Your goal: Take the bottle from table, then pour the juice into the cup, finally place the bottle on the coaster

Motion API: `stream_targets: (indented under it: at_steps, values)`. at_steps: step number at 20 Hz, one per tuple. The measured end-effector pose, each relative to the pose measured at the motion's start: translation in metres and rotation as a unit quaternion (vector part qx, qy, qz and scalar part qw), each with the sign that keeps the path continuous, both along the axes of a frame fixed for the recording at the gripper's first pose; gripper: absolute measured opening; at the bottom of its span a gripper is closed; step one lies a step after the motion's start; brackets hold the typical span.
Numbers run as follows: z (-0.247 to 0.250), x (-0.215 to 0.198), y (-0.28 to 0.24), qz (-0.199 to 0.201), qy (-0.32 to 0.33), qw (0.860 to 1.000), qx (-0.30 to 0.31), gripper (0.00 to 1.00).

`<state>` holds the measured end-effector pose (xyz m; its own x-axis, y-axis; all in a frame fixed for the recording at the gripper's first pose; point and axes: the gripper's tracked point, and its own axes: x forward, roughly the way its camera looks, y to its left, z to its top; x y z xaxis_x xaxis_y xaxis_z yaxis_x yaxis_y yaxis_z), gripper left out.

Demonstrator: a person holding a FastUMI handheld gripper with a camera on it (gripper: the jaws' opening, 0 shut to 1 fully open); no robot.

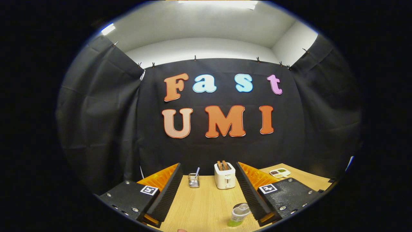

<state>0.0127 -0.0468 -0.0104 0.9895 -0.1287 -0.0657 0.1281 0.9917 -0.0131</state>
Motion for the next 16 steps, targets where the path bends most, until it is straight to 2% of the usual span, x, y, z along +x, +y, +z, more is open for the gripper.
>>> stream_targets:
  at_steps: [6,16]
  values:
    - [-0.018,0.006,-0.026,-0.026,0.015,1.0,-0.003,0.98]
    - [-0.08,0.014,-0.07,-0.07,0.066,0.995,0.004,0.98]
